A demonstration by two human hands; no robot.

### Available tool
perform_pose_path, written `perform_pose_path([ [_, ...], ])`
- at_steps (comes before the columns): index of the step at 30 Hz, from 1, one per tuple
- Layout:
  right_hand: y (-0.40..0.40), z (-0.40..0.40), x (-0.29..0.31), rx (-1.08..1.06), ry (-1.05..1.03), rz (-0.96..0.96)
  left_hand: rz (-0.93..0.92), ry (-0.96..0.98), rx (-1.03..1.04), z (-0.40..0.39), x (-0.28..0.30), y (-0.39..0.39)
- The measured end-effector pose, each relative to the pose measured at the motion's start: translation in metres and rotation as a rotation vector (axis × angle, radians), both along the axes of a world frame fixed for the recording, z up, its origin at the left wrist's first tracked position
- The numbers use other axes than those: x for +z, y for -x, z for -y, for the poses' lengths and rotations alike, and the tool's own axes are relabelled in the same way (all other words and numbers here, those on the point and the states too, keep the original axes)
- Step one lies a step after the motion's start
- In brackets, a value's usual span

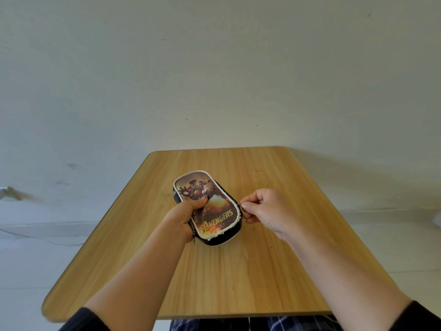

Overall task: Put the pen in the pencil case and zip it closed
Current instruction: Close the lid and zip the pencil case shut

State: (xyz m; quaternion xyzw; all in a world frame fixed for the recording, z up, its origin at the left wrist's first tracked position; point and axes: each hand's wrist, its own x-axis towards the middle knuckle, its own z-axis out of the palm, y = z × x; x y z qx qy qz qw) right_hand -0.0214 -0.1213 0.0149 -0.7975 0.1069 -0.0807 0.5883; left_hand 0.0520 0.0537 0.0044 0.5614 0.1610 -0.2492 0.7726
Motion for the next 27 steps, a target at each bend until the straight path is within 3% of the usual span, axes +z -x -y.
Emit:
perform_pose_path([
  [27, -0.0046, -0.0095, -0.0079, -0.083, -0.03, 0.022, -0.069, 0.111, 0.304, 0.0064, -0.0026, -0.0037],
])
